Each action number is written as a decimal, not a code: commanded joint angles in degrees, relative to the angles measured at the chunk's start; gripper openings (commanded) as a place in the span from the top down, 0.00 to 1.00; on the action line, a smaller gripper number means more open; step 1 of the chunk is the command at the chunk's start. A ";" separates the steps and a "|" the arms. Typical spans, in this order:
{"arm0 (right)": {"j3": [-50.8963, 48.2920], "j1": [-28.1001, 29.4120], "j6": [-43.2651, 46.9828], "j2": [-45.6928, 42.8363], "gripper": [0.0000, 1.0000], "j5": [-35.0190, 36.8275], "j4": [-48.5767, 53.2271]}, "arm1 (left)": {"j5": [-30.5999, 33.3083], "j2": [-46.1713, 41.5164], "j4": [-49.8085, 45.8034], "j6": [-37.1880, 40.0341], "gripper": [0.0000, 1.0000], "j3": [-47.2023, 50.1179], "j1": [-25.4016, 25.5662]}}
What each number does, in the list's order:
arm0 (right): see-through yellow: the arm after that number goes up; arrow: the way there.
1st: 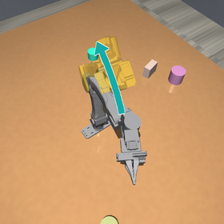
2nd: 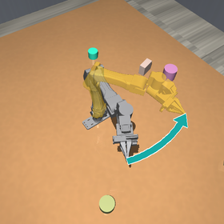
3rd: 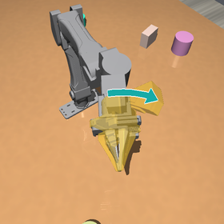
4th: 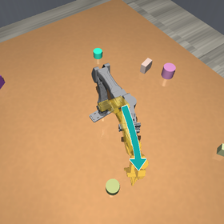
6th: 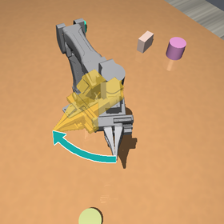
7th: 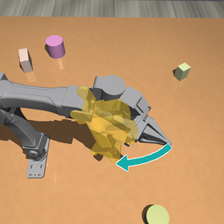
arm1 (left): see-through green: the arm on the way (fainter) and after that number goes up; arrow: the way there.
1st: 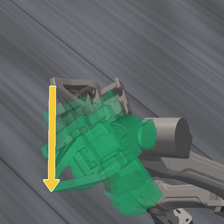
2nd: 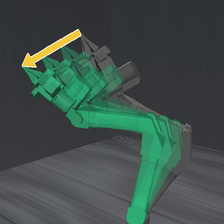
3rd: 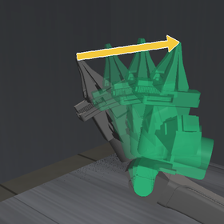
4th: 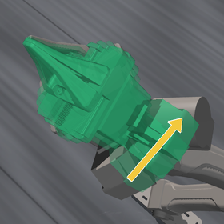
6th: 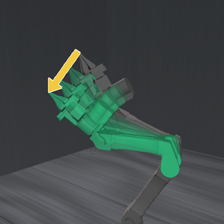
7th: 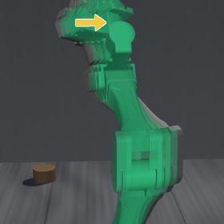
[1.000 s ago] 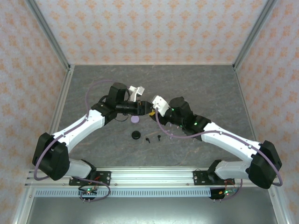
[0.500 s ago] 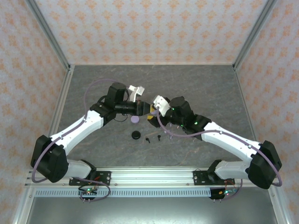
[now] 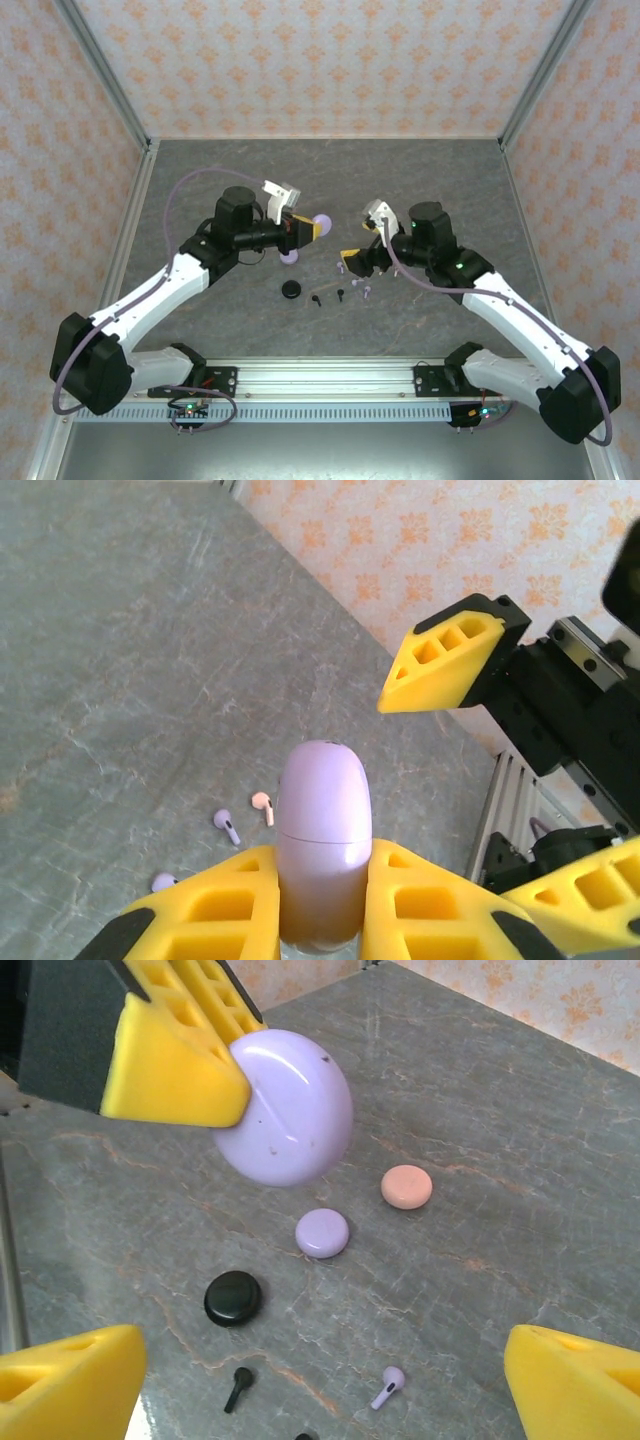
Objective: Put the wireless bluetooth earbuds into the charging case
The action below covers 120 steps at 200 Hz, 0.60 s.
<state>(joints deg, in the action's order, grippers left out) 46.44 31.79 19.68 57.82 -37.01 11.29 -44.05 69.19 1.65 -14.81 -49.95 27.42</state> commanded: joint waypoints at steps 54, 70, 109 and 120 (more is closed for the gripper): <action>5.33 -0.32 8.15 4.09 0.11 -11.47 2.65 | -1.25 -5.90 -4.96 28.00 1.00 -1.07 2.50; 7.67 -0.31 10.51 5.72 0.11 -11.96 5.00 | -1.39 -6.26 -7.07 32.46 1.00 -1.42 3.23; 11.50 -0.13 12.90 8.68 0.17 -15.28 6.69 | -2.88 -5.39 -10.00 35.38 1.00 -3.48 3.84; 12.51 -0.05 13.66 9.64 0.21 -16.41 7.94 | -3.27 -5.12 -10.14 35.64 1.00 -3.79 3.82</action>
<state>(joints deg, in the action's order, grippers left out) 55.86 31.68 29.82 66.00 -48.84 16.47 -45.34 63.90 -6.52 16.53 -51.31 30.79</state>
